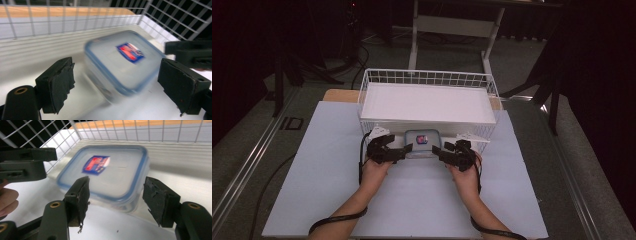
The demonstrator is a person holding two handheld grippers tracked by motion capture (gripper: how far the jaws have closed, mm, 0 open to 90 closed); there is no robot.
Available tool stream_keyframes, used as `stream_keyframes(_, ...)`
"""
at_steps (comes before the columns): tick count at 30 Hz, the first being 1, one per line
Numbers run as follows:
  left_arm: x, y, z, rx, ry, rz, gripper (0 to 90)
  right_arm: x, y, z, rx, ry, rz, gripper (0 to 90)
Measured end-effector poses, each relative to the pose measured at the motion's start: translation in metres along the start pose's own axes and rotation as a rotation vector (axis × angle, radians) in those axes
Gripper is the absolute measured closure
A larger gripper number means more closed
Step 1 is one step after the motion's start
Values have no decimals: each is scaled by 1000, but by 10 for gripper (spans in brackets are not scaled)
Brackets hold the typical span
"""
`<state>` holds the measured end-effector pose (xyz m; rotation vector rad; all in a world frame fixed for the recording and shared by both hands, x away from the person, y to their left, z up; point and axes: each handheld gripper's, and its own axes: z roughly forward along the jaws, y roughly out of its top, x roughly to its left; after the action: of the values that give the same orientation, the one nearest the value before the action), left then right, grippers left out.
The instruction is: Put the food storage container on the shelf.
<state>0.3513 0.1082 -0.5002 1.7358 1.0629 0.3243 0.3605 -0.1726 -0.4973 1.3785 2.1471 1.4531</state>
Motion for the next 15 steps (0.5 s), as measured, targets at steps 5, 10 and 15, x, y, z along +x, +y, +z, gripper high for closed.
stream_keyframes(5,-14,0,-15,-4,-56,50,24,16,0,-10,-2,1,-64,377)
stream_keyframes(10,-25,-2,-35,-20,-134,57,23,32,-5,-15,23,5,-99,503)
stream_keyframes(15,-32,-12,-55,-9,-143,88,23,38,-13,-14,59,29,-110,708)
